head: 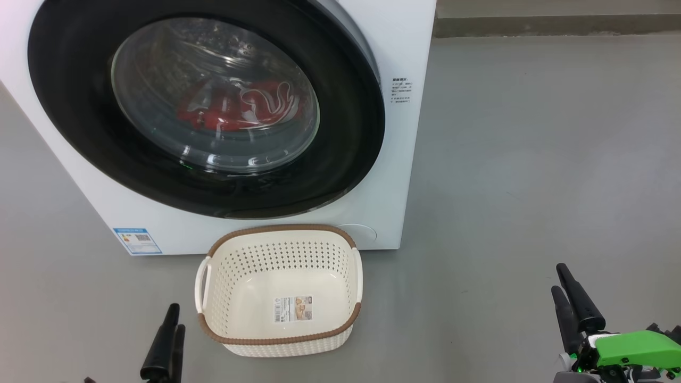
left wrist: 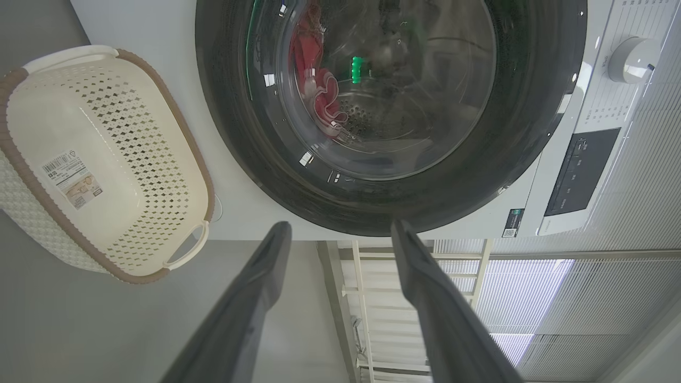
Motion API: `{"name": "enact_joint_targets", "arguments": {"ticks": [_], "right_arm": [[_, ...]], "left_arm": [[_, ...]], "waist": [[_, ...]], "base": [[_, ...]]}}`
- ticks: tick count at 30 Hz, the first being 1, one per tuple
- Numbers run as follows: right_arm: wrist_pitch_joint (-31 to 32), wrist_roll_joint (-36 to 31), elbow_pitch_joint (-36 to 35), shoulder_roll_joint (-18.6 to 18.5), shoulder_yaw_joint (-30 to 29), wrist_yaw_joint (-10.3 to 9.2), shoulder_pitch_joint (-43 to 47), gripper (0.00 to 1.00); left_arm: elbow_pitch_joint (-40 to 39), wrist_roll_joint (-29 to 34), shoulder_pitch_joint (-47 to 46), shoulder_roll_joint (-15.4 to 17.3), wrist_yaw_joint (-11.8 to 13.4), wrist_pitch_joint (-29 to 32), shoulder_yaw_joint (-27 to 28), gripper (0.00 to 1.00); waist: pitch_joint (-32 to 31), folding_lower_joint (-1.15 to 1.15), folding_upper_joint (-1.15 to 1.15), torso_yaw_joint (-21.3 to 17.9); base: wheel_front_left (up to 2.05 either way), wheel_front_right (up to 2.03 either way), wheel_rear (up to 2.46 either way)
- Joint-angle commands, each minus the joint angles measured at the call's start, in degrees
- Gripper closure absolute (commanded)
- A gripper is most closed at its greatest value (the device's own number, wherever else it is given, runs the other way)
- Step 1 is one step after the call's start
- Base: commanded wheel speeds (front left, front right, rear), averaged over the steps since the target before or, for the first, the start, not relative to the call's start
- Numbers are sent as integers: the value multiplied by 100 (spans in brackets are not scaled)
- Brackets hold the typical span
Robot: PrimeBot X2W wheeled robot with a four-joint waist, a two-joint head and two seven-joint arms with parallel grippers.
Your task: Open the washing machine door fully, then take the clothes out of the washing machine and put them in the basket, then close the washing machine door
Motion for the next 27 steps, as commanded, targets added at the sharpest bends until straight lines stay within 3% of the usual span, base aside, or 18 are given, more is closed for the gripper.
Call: {"name": "enact_joint_targets", "arguments": {"ticks": [1, 27], "right_arm": [[-47, -109, -192, -111, 49, 8, -87, 0], [-544, -1243, -262, -602, 666, 18, -55, 0]], "left_arm": [[-206, 145, -120, 91, -7, -59, 15, 0], [-497, 1806, -53, 110, -16, -495, -105, 0]], "waist": [[1, -1, 0, 1], [19, -1, 0, 18]], "base": [[0, 0, 0], [0, 0, 0]]}}
